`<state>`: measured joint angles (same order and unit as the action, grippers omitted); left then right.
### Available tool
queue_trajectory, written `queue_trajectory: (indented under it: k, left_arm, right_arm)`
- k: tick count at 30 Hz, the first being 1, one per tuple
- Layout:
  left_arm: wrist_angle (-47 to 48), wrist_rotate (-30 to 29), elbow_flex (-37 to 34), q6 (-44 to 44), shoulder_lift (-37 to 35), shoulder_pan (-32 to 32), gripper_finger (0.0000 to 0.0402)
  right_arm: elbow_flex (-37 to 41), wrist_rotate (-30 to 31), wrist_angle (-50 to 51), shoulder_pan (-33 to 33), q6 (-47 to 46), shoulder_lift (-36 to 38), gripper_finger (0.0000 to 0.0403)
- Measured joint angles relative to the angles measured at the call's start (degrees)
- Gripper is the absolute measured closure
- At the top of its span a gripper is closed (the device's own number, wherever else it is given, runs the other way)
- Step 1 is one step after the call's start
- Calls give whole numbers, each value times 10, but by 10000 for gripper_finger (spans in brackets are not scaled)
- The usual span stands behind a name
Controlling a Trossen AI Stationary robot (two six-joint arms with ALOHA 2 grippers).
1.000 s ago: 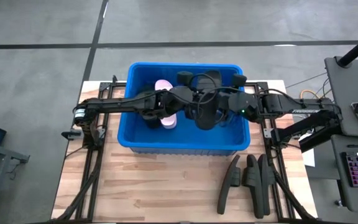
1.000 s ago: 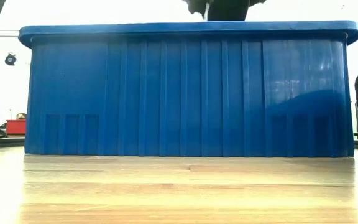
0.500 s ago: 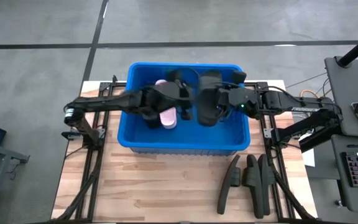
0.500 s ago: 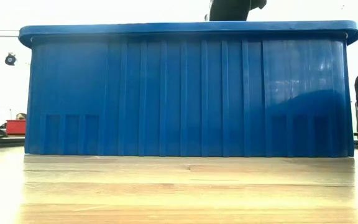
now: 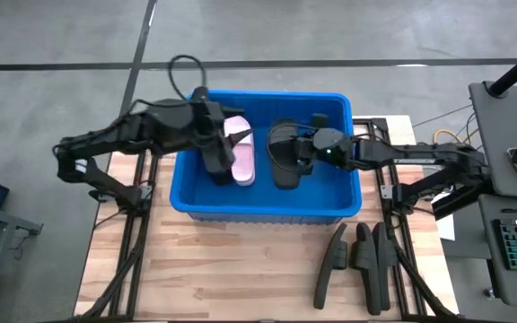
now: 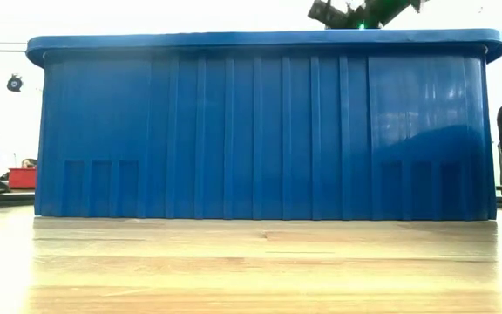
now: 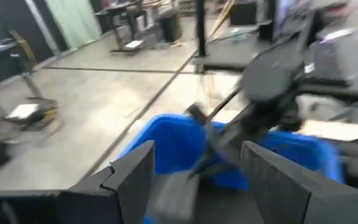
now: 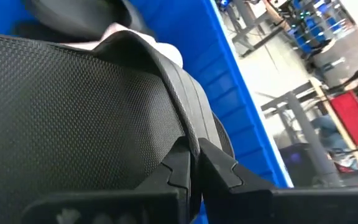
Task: Pick and place slides into bin
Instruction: Put the black slide into the bin
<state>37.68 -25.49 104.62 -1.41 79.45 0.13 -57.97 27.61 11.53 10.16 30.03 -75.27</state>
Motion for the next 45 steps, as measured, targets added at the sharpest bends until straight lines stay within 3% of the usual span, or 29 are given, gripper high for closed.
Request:
queue_trajectory:
  k: [7, 17, 22, 30, 36, 45]
  left_arm:
    - [2, 13, 0, 27, -28, -3, 178]
    - [6, 9, 0, 48, -22, -3, 178]
    - [4, -4, 0, 56, -17, -3, 178]
    - [4, -14, 0, 56, -15, -2, 178]
    - [4, -14, 0, 56, -15, -2, 178]
    - [5, -14, 0, 55, -15, -2, 178]
  right_arm:
    - [30, -43, -97, 37, 42, -85, 394]
    - [-22, -40, -143, 96, 62, -214, 394]
    - [-33, -104, -152, 133, 60, -244, 394]
    - [-28, -137, -196, 154, 52, -269, 386]
    - [-27, -161, -171, 157, 39, -274, 347]
    - [-58, -162, -122, 159, -19, -274, 241]
